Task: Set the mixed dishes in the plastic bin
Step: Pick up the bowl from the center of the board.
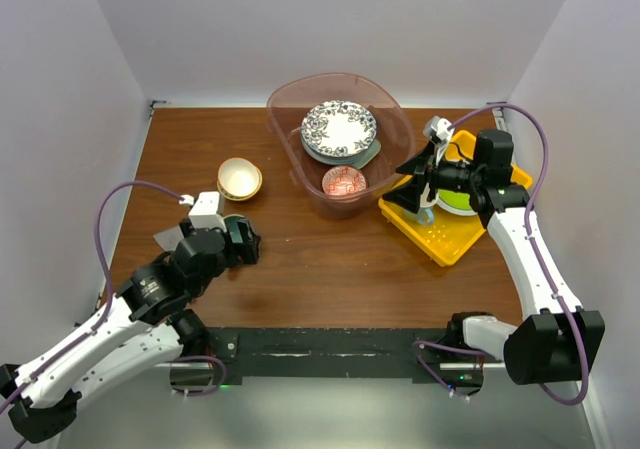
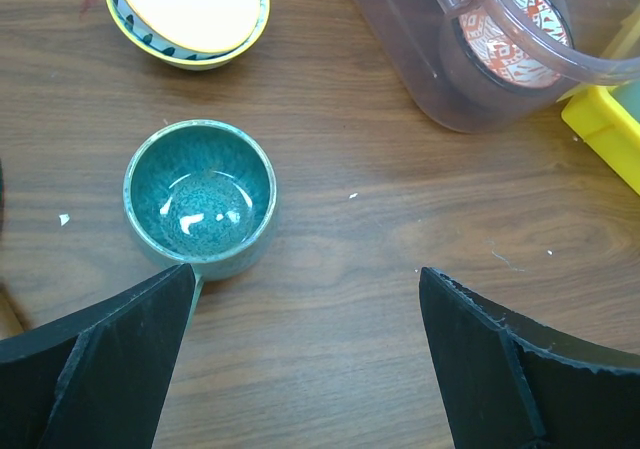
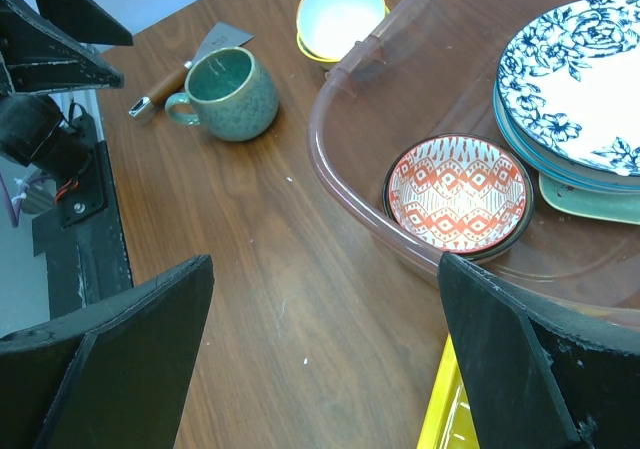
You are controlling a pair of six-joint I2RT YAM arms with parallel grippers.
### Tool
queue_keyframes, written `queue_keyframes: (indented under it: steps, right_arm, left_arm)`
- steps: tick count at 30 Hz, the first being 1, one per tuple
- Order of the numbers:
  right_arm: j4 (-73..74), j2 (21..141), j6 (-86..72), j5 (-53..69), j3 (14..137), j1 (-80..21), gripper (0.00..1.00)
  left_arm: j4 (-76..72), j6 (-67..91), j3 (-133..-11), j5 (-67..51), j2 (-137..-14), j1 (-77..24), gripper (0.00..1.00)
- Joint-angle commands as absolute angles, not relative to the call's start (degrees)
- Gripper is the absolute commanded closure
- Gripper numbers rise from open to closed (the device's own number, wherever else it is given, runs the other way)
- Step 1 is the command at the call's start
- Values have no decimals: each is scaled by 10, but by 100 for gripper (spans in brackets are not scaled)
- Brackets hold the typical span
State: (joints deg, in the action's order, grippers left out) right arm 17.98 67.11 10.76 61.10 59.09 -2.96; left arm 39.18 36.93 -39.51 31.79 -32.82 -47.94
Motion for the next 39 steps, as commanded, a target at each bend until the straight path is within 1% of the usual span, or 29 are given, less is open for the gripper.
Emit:
queue_keyframes:
  steps: [1, 10, 39]
  right_arm:
    - [169, 670, 117, 624, 595, -28, 2]
    - [171, 671, 118, 625, 596, -28, 2]
    - [177, 671, 122, 628, 599, -28, 2]
  left_arm:
    - [398, 381, -418, 332, -338, -475, 0]
    - [395, 381, -415, 334, -366, -475, 0]
    - [384, 377, -405, 346, -382, -475, 0]
